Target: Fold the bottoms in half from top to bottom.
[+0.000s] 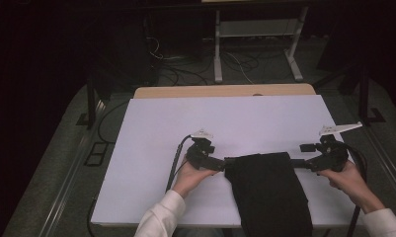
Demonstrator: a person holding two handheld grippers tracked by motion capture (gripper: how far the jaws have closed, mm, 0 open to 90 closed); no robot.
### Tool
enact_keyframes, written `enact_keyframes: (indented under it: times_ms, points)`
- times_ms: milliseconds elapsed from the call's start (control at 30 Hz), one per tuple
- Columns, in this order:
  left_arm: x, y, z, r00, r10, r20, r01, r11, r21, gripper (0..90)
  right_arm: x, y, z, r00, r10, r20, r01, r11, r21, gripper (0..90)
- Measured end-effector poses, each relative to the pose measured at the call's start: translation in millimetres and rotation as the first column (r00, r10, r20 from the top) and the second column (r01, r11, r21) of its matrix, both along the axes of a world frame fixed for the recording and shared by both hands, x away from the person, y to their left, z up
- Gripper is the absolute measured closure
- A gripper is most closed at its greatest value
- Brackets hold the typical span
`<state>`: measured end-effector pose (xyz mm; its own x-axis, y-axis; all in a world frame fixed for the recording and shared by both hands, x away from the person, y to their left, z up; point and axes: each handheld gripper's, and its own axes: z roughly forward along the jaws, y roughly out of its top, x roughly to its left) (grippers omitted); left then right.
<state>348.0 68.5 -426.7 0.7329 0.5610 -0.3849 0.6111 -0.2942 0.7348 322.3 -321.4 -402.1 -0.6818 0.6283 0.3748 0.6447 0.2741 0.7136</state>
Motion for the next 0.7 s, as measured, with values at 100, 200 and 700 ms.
enact_keyframes:
  times_ms: [100,200,700]
  points:
    - [4.0,-1.5,0.7,1.0000,-0.007,-0.002,0.007,1.0000,0.006,0.0,5.7,0.3,-0.7,1.0000,-0.002,-0.001,0.002,1.000,-0.003,0.0]
    - [7.8,-2.4,0.9,1.0000,-0.008,-0.001,0.008,0.9999,0.013,0.0,12.1,0.8,-2.0,1.0000,-0.005,-0.001,0.005,1.000,-0.007,0.0]
    - [22.8,-2.9,-11.0,0.9994,0.016,-0.029,-0.016,0.9998,0.012,0.0,30.9,-1.5,-15.5,0.9993,-0.032,-0.020,0.031,0.999,-0.037,0.0]
